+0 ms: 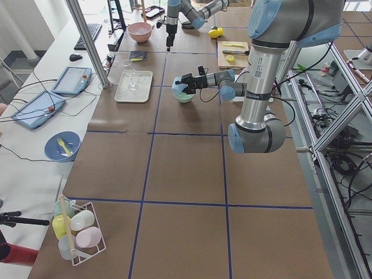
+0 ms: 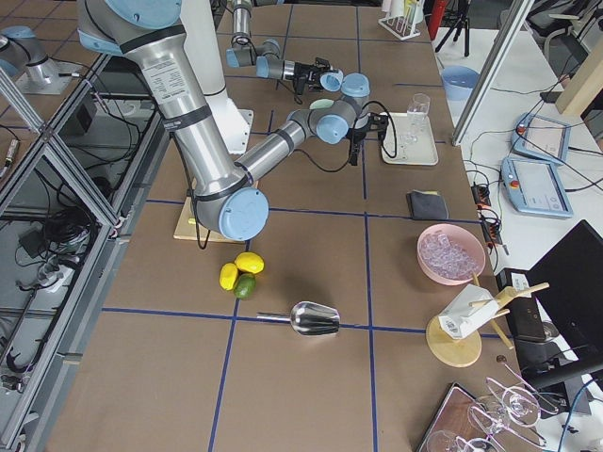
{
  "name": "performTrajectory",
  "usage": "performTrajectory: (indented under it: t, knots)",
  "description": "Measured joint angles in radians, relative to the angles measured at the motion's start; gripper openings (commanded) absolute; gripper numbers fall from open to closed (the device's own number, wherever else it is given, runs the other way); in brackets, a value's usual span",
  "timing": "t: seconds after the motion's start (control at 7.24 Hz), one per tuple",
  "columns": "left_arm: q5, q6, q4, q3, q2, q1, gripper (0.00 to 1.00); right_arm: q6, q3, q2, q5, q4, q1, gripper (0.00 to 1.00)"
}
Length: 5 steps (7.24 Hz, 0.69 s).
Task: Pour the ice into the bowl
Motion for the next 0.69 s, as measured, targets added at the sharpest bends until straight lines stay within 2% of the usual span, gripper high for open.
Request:
performTrajectory:
  t: [0.69]
  knots:
    - [0.058,0.348,0.01,0.006,0.017,-0.004,0.0,0.0,0.003,0.0,0.0,0.001,0.0,1.0]
